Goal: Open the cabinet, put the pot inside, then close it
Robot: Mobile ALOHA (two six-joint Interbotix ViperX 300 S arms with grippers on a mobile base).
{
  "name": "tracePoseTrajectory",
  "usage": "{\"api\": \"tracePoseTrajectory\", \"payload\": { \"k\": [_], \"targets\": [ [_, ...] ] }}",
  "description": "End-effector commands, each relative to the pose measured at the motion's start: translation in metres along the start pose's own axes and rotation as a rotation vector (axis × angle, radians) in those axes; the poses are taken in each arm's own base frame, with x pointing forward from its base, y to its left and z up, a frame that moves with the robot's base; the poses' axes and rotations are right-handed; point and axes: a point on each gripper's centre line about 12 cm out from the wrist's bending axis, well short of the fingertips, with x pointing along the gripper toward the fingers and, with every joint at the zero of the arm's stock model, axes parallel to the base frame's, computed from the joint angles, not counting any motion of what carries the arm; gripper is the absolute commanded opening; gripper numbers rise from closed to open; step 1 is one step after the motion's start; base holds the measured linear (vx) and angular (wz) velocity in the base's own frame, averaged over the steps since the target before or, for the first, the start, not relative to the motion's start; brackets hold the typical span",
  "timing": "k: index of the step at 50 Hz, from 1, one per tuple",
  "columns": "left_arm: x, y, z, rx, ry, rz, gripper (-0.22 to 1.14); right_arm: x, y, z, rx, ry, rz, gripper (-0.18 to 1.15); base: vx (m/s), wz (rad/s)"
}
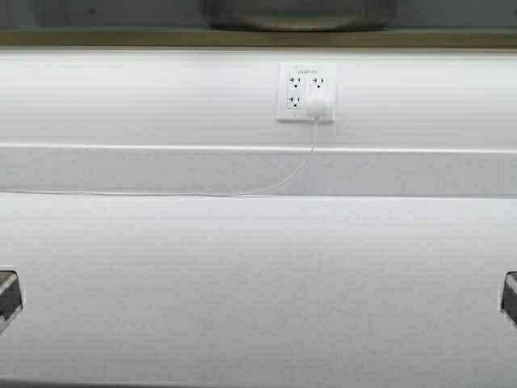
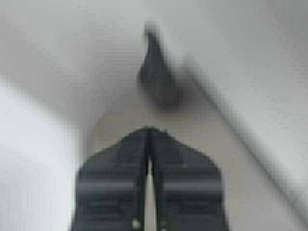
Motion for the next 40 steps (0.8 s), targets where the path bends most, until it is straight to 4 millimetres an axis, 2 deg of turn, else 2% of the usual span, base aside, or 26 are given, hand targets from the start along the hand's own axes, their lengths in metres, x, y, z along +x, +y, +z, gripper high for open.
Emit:
{"api": "tracePoseTrajectory", "payload": {
  "k": [1,4,9,15,20,40],
  "targets": [
    [-0.024,-0.007,-0.015,0.178,0.117,0.033,-0.02,-0.034,0.004,-0.010,-0.311,0.075,-0.053,0.01,-0.03,0.01],
    [-0.035,-0.010,-0.023,0.296,0.175,0.039,0.10,-0.047,0.003,-0.015,-0.426,0.100,-0.076,0.09,-0.03,0.00],
    [-0.046,-0.017,-0.030,0.414,0.232,0.028,0.07,-0.065,0.005,-0.024,-0.532,0.129,-0.088,0.08,-0.04,0.01],
    [-0.053,-0.022,-0.029,0.443,0.266,0.037,0.05,-0.077,0.004,-0.033,-0.629,0.177,-0.114,0.06,-0.06,0.01],
    [-0.056,-0.023,-0.028,0.471,0.281,0.041,0.05,-0.079,0.004,-0.038,-0.674,0.216,-0.133,0.06,-0.12,-0.01],
    [-0.056,-0.024,-0.028,0.597,0.315,0.032,0.05,-0.075,0.013,-0.030,-0.687,0.212,-0.139,0.06,-0.20,-0.02]
  ]
}}
